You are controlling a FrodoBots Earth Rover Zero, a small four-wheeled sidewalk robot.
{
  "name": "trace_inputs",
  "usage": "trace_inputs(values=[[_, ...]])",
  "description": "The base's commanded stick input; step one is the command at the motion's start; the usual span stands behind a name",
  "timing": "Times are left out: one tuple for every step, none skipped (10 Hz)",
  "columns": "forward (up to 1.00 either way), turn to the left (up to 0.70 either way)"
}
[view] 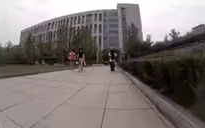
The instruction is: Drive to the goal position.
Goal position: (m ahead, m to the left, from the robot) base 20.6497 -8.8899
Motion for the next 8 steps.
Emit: trace_inputs(values=[[0.70,0.00],[0.70,0.00],[0.70,0.00],[0.70,0.00],[0.70,0.00],[0.70,0.00],[0.70,0.00],[0.70,0.00]])
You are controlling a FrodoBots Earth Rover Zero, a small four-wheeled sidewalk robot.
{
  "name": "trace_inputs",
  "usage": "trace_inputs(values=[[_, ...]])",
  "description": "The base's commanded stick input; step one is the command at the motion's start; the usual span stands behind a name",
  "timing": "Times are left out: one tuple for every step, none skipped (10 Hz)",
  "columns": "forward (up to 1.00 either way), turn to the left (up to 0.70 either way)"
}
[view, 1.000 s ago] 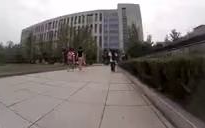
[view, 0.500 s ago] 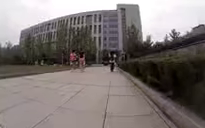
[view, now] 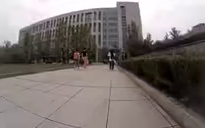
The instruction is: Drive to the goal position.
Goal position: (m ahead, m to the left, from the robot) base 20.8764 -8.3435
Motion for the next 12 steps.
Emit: trace_inputs(values=[[0.70,0.00],[0.70,0.00],[0.70,0.00],[0.70,0.00],[0.70,0.00],[0.70,0.00],[0.70,0.00],[0.70,0.00],[0.70,0.00],[0.70,0.00],[0.70,0.00],[0.70,0.00]])
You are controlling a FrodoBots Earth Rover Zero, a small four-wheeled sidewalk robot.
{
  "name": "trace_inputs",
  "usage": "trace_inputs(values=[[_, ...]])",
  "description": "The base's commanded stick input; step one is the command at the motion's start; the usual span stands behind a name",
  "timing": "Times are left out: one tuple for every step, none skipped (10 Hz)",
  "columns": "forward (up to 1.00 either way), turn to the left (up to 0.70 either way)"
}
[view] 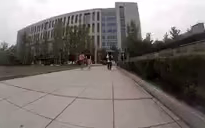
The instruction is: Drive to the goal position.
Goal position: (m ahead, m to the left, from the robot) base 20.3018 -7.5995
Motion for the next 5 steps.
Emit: trace_inputs(values=[[0.70,0.00],[0.70,0.00],[0.70,0.00],[0.70,0.00],[0.70,0.00]])
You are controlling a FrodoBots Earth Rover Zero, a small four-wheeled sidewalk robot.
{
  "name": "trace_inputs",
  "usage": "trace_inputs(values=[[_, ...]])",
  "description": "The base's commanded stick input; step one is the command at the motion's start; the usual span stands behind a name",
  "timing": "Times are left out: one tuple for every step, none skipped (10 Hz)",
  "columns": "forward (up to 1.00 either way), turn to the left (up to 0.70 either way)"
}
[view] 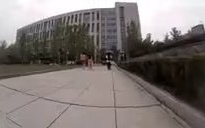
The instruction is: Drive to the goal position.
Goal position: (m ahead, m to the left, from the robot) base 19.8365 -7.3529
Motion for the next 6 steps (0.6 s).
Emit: trace_inputs(values=[[0.70,-0.02],[0.70,-0.03],[0.70,-0.08],[0.70,-0.11],[0.70,-0.12],[0.70,-0.09]])
